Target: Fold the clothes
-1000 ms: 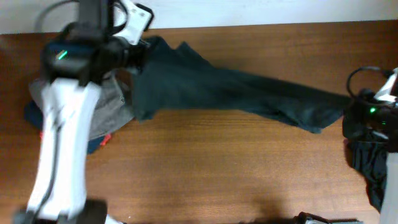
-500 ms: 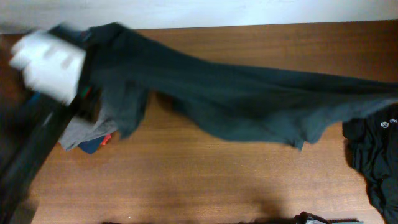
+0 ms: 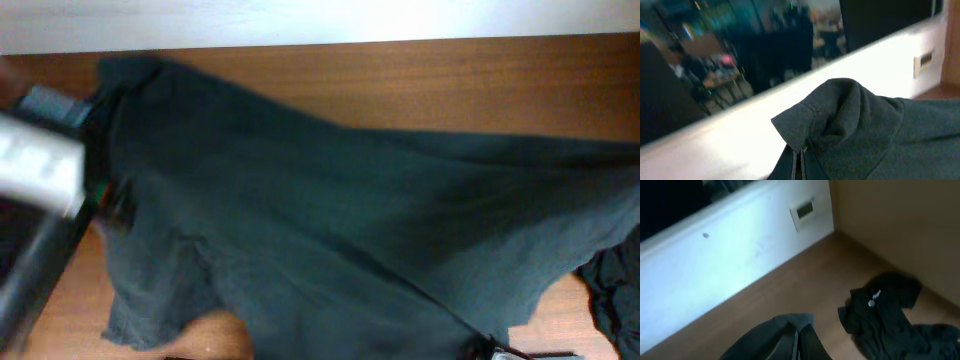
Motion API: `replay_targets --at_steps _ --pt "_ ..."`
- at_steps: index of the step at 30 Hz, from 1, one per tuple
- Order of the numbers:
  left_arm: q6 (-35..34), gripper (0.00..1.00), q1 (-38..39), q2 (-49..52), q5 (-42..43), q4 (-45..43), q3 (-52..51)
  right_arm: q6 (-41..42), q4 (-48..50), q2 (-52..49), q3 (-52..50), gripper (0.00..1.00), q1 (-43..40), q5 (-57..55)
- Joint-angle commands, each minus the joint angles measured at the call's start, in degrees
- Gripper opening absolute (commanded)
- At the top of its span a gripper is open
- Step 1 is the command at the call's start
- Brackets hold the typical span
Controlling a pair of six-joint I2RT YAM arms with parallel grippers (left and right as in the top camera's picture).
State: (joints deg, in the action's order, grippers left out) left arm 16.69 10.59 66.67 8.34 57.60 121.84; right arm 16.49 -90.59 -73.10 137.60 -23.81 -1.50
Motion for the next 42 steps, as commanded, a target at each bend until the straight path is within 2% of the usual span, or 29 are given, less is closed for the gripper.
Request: replay_targets --at_steps 1,5,9,12,13,14,15,16,18,20,21,23,28,33,36,37,38,39,41,42 --pt "-0.39 0.0 -0.26 10.49 0.11 -0.61 -0.57 0.22 -0.13 -7.26 -0.59 0.04 -0.55 -1.25" --pt "-0.37 0.0 -0.24 25.68 4.74 -5.25 -0.57 -1.66 2.6 -19.56 -1.31 0.05 -0.55 2.8" --pt "-0.37 0.0 -0.2 37.88 7.41 -11.5 -0.57 -4.28 7.52 -31.67 -1.31 0.05 -0.48 11.63" --pt "-0.83 0.06 -0.2 46.97 8.72 -18.95 -0.57 -4.28 13.53 -39.58 -1.31 0.05 -0.44 16.61" --pt "-1.68 0.15 -0.22 49.48 9.07 -21.57 -0.57 -4.26 15.98 -41.77 -1.31 0.11 -0.44 17.27" --pt "-2.69 0.3 -0.22 51.54 9.05 -23.82 -0.57 -4.28 18.53 -43.95 -1.31 0.25 -0.44 18.08" --pt "-4.09 0.41 -0.22 53.48 8.94 -25.75 -0.57 -4.33 19.96 -45.35 -1.31 0.42 -0.5 18.47" --pt "-5.99 0.51 -0.33 54.84 8.83 -26.97 -0.55 -5.18 20.94 -46.62 -1.31 0.5 -0.66 18.69" --pt "-8.09 0.7 -1.01 55.93 8.61 -26.88 -0.55 -6.99 20.7 -47.45 -1.31 0.56 -1.16 18.67" --pt "-8.26 0.79 -2.03 55.58 8.17 -25.11 -0.48 -8.5 18.93 -47.1 -1.29 0.6 -1.81 18.71" --pt "-8.26 0.95 -2.69 55.1 8.17 -24.06 -0.26 -8.66 17.9 -46.75 -1.29 0.61 -2.16 18.64" --pt "-8.28 0.98 -4.24 53.92 8.2 -21.0 0.46 -8.94 15.56 -45.86 -1.29 0.62 -2.64 18.67" --pt "-7.85 0.98 -7.91 49.27 8.22 -10.49 1.33 -10.34 5.53 -44.54 -1.29 0.66 -3.69 18.34" --pt "-6.27 0.99 -10.67 43.76 8.13 0.48 1.31 -10.56 -3.02 -44.63 -1.31 0.72 -3.58 12.81" --pt "-5.27 0.97 -11.8 42.45 4.46 6.71 1.31 -11.37 -6.16 -44.63 -1.31 0.72 -3.5 13.11" --pt "-5.29 0.89 -12.02 42.47 3.56 8.72 1.31 -12.39 -6.78 -44.63 -1.31 0.72 -3.45 13.7" --pt "-5.29 0.73 -12.31 42.64 3.32 11.13 1.03 -13.73 -6.75 -44.63 -1.38 0.72 -3.26 14.84" --pt "-5.35 0.62 -12.41 43.04 3.78 13.44 0.52 -14.47 -6.75 -44.57 -1.49 0.72 -3.17 16.2" --pt "-5.31 0.44 -12.41 44.0 4.2 17.27 -1.18 -14.6 -6.75 -44.57 -1.49 0.72 -3.02 19.12" --pt "-5.33 0.25 -12.41 44.41 3.5 18.45 -2.45 -14.6 -6.75 -44.57 -1.49 0.72 -2.8 20.61"
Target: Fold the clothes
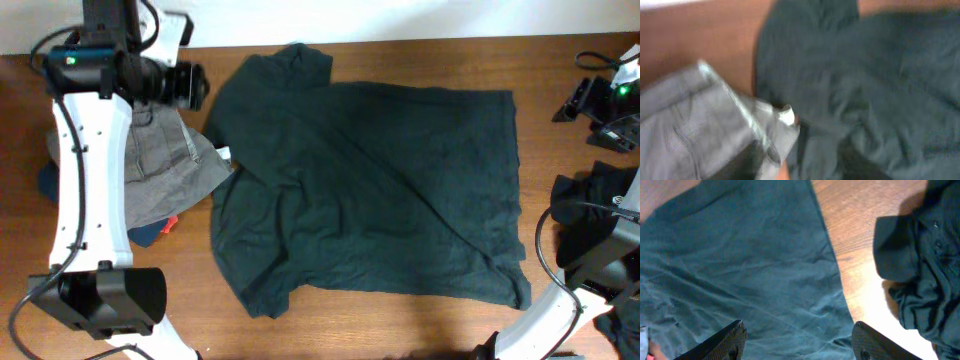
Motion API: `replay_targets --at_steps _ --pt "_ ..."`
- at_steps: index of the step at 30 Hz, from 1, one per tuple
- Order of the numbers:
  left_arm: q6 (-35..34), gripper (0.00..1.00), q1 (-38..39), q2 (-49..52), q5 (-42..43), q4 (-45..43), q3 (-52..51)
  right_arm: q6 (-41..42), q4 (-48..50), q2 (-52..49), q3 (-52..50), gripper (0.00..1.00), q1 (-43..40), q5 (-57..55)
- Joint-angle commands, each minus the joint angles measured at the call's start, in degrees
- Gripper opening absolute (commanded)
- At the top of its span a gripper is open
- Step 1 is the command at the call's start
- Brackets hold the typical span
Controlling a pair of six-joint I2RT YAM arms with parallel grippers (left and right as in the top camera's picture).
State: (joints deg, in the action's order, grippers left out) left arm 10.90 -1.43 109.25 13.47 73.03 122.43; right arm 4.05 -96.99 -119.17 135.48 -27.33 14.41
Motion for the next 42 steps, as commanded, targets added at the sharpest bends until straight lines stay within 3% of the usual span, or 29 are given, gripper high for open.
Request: replay_targets --at_steps 1,2,3,6,12,22,32,38,42 --pt "-0.31 0.13 -0.39 2.38 -2.91 3.58 -4.52 -2.14 -0.35 1.51 0.63 0.72 0.85 5.88" --pt "-2.36 0.04 -0.55 2.86 -4.98 3.8 -6.19 -2.14 -0.35 1.51 0.63 0.72 1.16 6.88" --pt "-5.53 0.01 -0.81 3.34 -7.8 3.8 -8.04 -2.14 -0.35 1.51 0.63 0.72 1.53 7.13" --pt "-12.72 0.01 -2.75 3.74 -13.53 -0.24 -14.84 -2.4 -0.35 1.51 0.63 0.72 3.1 6.86" --pt "-12.85 0.0 -6.71 4.52 -10.71 -11.56 -27.85 -2.36 -0.35 1.51 0.63 0.72 5.33 5.75" --pt "-12.83 0.0 -15.82 6.51 -13.73 -24.46 -41.81 -2.36 -0.35 1.51 0.63 0.72 5.57 5.7" --pt "-9.57 0.0 -20.24 8.48 -8.26 -25.16 -39.58 -2.34 0.59 1.11 0.63 0.77 5.51 1.16" --pt "-9.6 0.01 -19.34 7.76 -8.09 -16.06 -29.7 -1.88 1.16 -0.61 -0.26 0.82 5.05 -2.89" --pt "-9.57 0.1 -19.34 5.84 -6.75 -8.59 -19.91 -1.88 1.95 -1.14 -4.37 0.82 4.35 -2.93"
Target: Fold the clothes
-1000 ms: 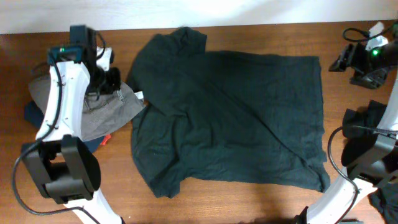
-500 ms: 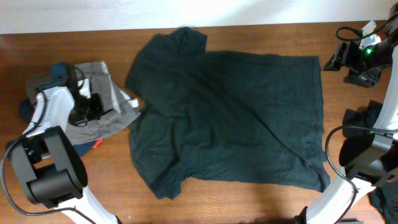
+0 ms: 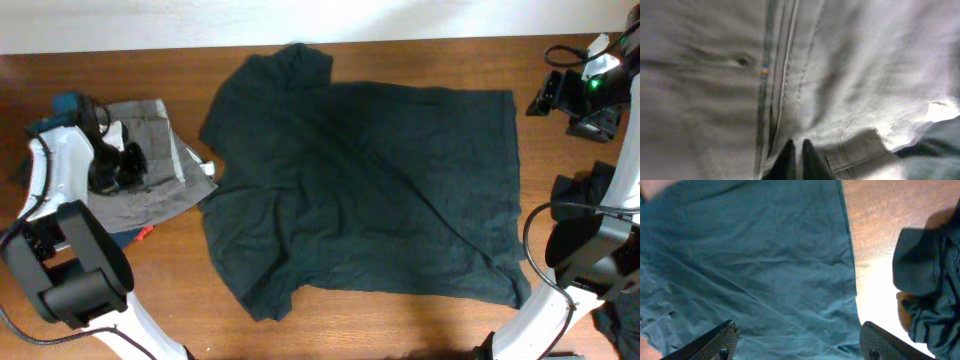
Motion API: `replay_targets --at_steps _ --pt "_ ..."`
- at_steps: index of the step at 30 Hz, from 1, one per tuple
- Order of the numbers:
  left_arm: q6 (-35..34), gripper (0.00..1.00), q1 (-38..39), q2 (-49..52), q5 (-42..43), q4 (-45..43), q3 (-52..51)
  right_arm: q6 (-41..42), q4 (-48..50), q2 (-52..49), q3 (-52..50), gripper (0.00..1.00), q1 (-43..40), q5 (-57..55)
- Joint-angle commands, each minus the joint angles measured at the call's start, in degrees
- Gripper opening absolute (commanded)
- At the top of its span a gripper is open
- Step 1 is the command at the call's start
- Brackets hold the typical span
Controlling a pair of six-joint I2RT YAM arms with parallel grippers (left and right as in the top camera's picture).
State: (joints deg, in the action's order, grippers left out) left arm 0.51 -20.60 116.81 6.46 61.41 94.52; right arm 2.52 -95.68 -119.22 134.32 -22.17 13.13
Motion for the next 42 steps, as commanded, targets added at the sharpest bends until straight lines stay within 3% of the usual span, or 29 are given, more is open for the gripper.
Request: replay_targets --at_steps 1,4,7,8,14,16,19,26,32,40,42 --pt "0.83 0.12 -0.15 -2.45 0.61 4.57 10.54 -0.33 1.62 -1.16 -4.83 0.82 -1.14 -1.84" --pt "1.51 0.25 0.22 -4.66 3.17 7.96 16.24 1.01 7.06 -1.16 -11.23 0.8 -2.45 -2.47" --pt "2.82 0.31 0.96 -6.99 7.74 10.27 19.82 2.43 13.92 -1.16 -18.53 0.59 -3.67 -1.88" --pt "2.84 0.32 1.4 -7.87 8.7 10.45 20.28 2.4 16.37 -1.16 -21.18 0.57 -3.78 -1.62" --pt "2.84 0.34 4.22 -11.63 9.22 10.45 20.39 2.16 32.26 -1.16 -36.94 0.53 -2.21 1.11" --pt "2.82 0.35 5.22 -11.96 9.22 10.47 20.39 2.23 38.34 -1.16 -41.86 0.23 -1.09 1.46" --pt "2.8 0.35 6.19 -11.96 9.22 10.93 20.39 2.75 43.47 -1.16 -46.88 0.09 0.04 1.75" --pt "2.78 0.35 7.56 -11.96 9.25 11.19 20.39 8.83 56.24 -1.18 -57.02 0.06 1.53 0.04" --pt "2.75 0.35 7.87 -11.96 9.29 12.37 20.39 14.53 61.31 -1.18 -58.23 0.06 -0.26 -18.91" --pt "2.78 0.37 8.39 -11.96 9.27 12.85 20.39 11.82 60.33 -1.14 -54.95 0.06 -4.59 -10.34" --pt "3.52 0.41 9.66 -11.89 9.25 12.61 20.35 8.04 57.99 -0.68 -53.16 0.15 -4.92 -4.02"
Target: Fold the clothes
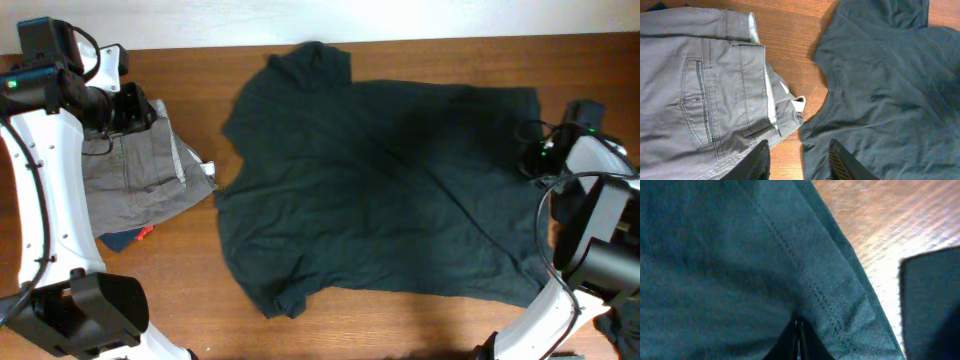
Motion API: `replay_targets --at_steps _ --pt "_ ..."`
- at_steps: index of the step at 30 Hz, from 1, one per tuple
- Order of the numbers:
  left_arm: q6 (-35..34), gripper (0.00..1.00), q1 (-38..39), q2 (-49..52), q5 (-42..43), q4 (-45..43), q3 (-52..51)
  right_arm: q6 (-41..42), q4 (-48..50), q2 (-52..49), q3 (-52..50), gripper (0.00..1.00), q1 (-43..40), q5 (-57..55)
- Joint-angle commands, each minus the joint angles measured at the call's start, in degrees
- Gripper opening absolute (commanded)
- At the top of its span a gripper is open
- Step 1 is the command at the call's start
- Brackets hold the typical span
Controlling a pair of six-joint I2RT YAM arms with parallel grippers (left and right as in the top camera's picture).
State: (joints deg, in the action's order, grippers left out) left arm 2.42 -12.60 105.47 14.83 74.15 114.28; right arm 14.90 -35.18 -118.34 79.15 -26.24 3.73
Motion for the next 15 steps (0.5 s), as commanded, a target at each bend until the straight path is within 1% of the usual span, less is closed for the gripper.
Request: replay_targets --at_steps 1,3,4,5,6,7,8,9,13,15 --pt "2.71 0.41 2.51 -0.55 0.85 -0.37 0.46 -4.63 -3.93 -1.09 3.15 0.18 -0.9 6.73" --pt "4.15 0.41 4.13 -0.48 0.81 -1.03 0.2 -5.79 -6.8 0.13 5.75 0.24 -1.05 9.44" --pt "4.66 0.4 4.96 -0.42 0.83 -1.36 0.13 -6.19 -8.22 0.9 7.15 0.31 -1.16 10.82" --pt "5.11 0.31 6.05 -0.2 0.79 -1.9 0.11 -6.43 -9.77 1.81 8.57 0.35 -1.18 12.02" --pt "5.73 0.1 7.1 0.09 0.59 -2.6 0.09 -6.58 -11.85 3.41 10.54 0.36 -1.2 13.42" --pt "6.64 0.0 8.0 0.46 0.39 -3.19 0.09 -6.56 -13.33 4.66 11.96 0.37 -1.2 14.01" --pt "8.87 0.0 9.94 1.81 0.13 -4.61 0.09 -6.54 -16.06 7.52 14.6 0.41 -1.14 14.82" --pt "9.22 0.0 10.73 2.75 0.04 -5.22 0.09 -6.51 -17.22 8.94 15.69 0.42 -1.14 15.43" --pt "9.29 0.0 13.27 9.14 0.0 -7.08 0.09 -6.45 -21.2 15.76 18.84 0.43 -1.16 17.79" --pt "9.53 0.0 14.73 15.28 0.09 -8.17 0.09 -6.05 -22.75 20.94 19.12 0.43 -1.16 19.12"
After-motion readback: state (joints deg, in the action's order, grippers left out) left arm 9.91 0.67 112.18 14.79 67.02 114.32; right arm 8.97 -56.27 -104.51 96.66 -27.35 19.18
